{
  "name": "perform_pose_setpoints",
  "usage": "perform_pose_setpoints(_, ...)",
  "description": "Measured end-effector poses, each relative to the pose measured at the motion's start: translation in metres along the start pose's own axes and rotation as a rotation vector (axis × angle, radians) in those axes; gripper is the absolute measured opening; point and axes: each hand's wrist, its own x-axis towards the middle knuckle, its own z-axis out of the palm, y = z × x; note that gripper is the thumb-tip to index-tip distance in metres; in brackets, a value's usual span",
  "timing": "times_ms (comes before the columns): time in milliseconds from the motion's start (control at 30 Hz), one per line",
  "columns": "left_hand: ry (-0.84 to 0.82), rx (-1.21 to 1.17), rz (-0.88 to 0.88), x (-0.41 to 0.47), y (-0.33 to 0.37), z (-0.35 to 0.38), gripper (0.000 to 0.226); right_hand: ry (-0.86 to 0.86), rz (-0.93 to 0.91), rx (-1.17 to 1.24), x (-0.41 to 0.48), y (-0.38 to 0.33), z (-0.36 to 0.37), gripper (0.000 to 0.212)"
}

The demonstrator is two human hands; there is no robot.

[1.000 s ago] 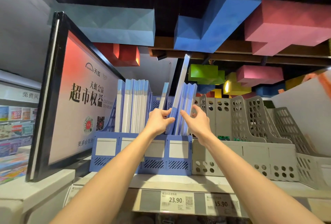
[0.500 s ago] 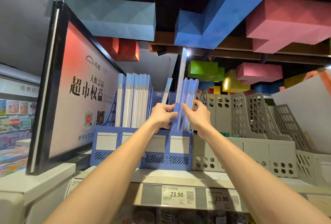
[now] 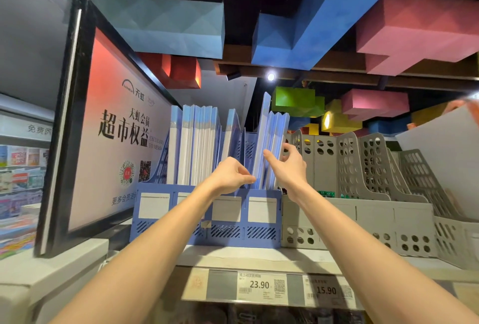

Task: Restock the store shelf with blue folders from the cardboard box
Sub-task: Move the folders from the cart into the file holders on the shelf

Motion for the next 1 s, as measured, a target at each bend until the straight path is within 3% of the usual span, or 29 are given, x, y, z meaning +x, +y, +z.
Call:
perform_pose_setpoints(100,0.03,0.003,0.01,-0.004,-0.003,0.002,0.025,0.002,-0.012,0.0,0.0,0.0,0.001,0.06)
perform_pose_setpoints(167,0.086,-0.02,0.028,-0.007,-0.002,0.004,0.037,0.0,-0.009,-0.01,0.0,0.0,0.001,0.064)
perform_pose_setpoints(300,0.205,-0.005,0.113,-0.01,0.001,0.005,0.052,-0.033,-0.003,-0.031,-0.002,0.0,0.003,0.084)
perform_pose_setpoints(433,0.567,0.141,0.24,-0.019,0.002,-0.003,0.027,-0.052,0.0,0.025,-0.009,-0.001,0.012,0.103)
perform_pose_setpoints(533,0.777,0.255,0.357,-0.02,-0.007,-0.012,0.027,-0.033,-0.054,0.015,-0.01,0.0,0.023,0.103)
perform_pose_setpoints(700,0.695,0.414,0.288,-0.014,-0.027,-0.016,0.056,-0.088,-0.199,-0.121,-0.003,-0.002,0.034,0.089)
perform_pose_setpoints(833,0.624,0.523,0.227,-0.012,-0.035,-0.013,0.066,-0.201,-0.277,-0.207,0.01,-0.002,0.026,0.095)
perform_pose_setpoints(1000,0.573,0.469,0.211,-0.01,-0.041,-0.006,0.067,-0.24,-0.335,-0.21,0.011,-0.001,0.024,0.101)
